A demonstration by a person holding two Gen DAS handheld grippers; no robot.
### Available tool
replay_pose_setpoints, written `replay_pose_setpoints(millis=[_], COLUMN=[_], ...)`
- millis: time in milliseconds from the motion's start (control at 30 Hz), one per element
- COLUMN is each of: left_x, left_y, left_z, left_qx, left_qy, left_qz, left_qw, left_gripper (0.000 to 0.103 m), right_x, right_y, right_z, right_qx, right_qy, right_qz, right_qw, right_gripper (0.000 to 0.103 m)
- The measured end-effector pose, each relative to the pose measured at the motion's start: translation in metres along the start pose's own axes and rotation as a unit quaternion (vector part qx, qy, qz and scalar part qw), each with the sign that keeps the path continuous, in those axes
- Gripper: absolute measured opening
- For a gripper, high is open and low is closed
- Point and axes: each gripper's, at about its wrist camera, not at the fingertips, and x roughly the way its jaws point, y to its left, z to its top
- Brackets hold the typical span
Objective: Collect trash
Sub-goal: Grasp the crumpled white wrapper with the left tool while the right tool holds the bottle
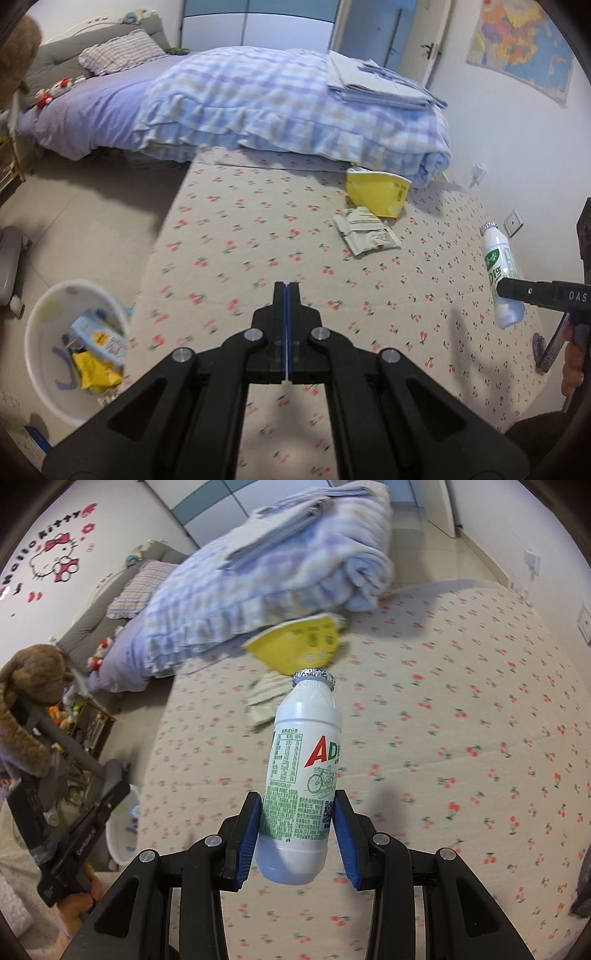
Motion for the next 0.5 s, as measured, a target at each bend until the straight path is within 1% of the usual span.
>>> replay_pose_setpoints(millis=[100,200,267,300,333,367,400,433,467,500], left_x=[-0.012,-0.021,-0.023,-0.022,-0.017,-0.015,-0.011,-0.006,-0.002,0.001], left_y=[0.02,0.035,0.042,0.042,0.042,0.04,0.037,0.031,0.024,0.017], left_z=[-0.003,-0.005,-0.004,-0.002,0.0,0.002,0.003,0.006,0.008,0.009], left_qx=[-0.019,-0.038,-0.046,-0.048,-0.051,-0.055,-0.059,-0.061,-0.055,-0.046], left_qy=[-0.007,-0.009,-0.003,0.002,0.01,0.013,0.013,0.008,0.004,0.007], left_qz=[0.003,-0.002,-0.025,-0.029,-0.032,-0.035,-0.035,-0.033,-0.036,-0.038], left_qw=[0.9998,0.9992,0.9986,0.9984,0.9981,0.9978,0.9975,0.9975,0.9979,0.9982], left_gripper=[0.0,0.0,0.0,0.003,0.009,0.031,0.061,0.07,0.073,0.073], right_x=[0.003,0.009,0.012,0.013,0.013,0.014,0.015,0.017,0.019,0.021], right_y=[0.018,0.034,0.04,0.042,0.042,0.041,0.039,0.035,0.029,0.022], right_z=[-0.001,-0.001,-0.001,0.0,0.0,0.001,0.002,0.003,0.005,0.008], right_qx=[-0.011,-0.023,-0.024,-0.023,-0.023,-0.024,-0.025,-0.023,-0.017,-0.01], right_qy=[0.001,0.003,0.004,0.004,0.003,0.002,0.001,0.002,0.004,0.007], right_qz=[0.012,0.016,0.019,0.021,0.02,0.017,0.013,0.01,0.008,0.005], right_qw=[1.0,1.0,1.0,1.0,1.0,1.0,1.0,1.0,1.0,1.0], right_gripper=[0.04,0.04,0.04,0.04,0.04,0.04,0.04,0.04,0.04,0.04])
